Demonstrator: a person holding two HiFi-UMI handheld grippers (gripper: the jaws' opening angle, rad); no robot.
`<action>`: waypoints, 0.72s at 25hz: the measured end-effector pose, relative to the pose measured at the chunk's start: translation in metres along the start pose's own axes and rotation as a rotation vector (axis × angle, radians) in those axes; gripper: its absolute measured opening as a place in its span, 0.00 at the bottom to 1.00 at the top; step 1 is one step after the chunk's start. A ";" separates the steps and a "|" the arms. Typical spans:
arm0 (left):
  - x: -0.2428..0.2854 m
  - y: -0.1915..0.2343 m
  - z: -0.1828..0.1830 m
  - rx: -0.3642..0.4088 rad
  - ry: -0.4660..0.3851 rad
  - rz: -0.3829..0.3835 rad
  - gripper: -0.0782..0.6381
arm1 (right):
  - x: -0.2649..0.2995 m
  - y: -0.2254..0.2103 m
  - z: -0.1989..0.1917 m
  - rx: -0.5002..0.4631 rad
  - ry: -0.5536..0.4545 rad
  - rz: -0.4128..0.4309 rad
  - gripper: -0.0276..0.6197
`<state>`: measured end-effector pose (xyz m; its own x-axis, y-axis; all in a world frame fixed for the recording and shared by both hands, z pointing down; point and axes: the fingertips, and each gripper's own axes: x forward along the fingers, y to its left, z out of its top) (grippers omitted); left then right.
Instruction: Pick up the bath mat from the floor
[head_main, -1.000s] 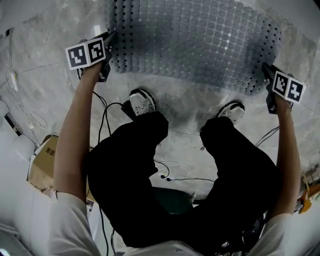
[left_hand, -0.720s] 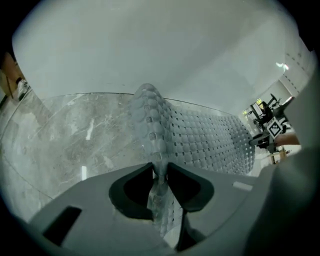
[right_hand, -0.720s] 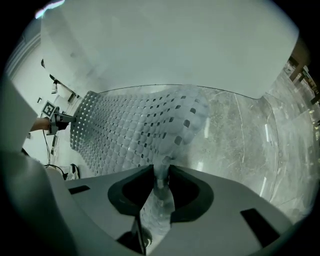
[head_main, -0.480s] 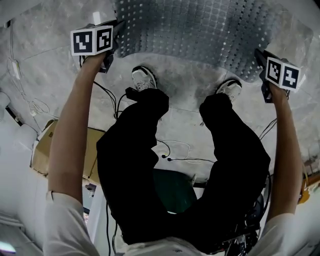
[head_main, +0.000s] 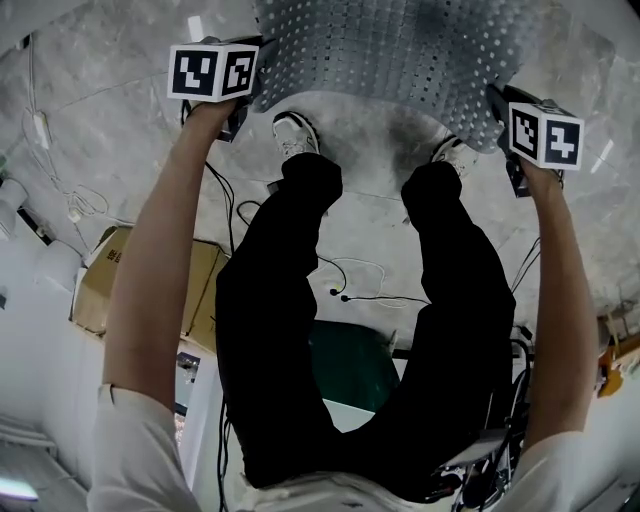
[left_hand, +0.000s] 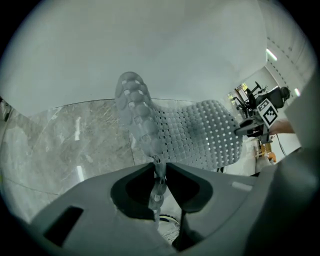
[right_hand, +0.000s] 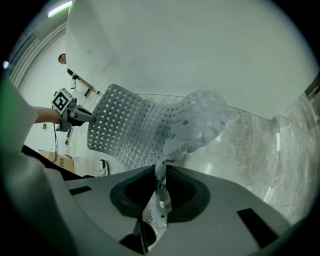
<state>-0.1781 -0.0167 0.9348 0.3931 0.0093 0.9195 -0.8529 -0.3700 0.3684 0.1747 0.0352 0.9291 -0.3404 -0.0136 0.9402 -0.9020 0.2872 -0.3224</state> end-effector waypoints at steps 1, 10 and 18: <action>-0.003 -0.005 0.000 0.003 0.005 -0.004 0.22 | -0.004 0.005 0.001 -0.012 0.002 0.006 0.13; -0.049 -0.056 -0.024 0.049 0.065 -0.052 0.22 | -0.058 0.049 -0.012 -0.104 0.027 0.020 0.13; -0.096 -0.097 -0.044 0.012 0.083 -0.076 0.21 | -0.120 0.076 -0.021 -0.163 0.068 0.021 0.13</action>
<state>-0.1486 0.0590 0.8171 0.4263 0.1143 0.8973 -0.8173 -0.3765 0.4362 0.1522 0.0790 0.7939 -0.3352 0.0570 0.9404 -0.8379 0.4384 -0.3252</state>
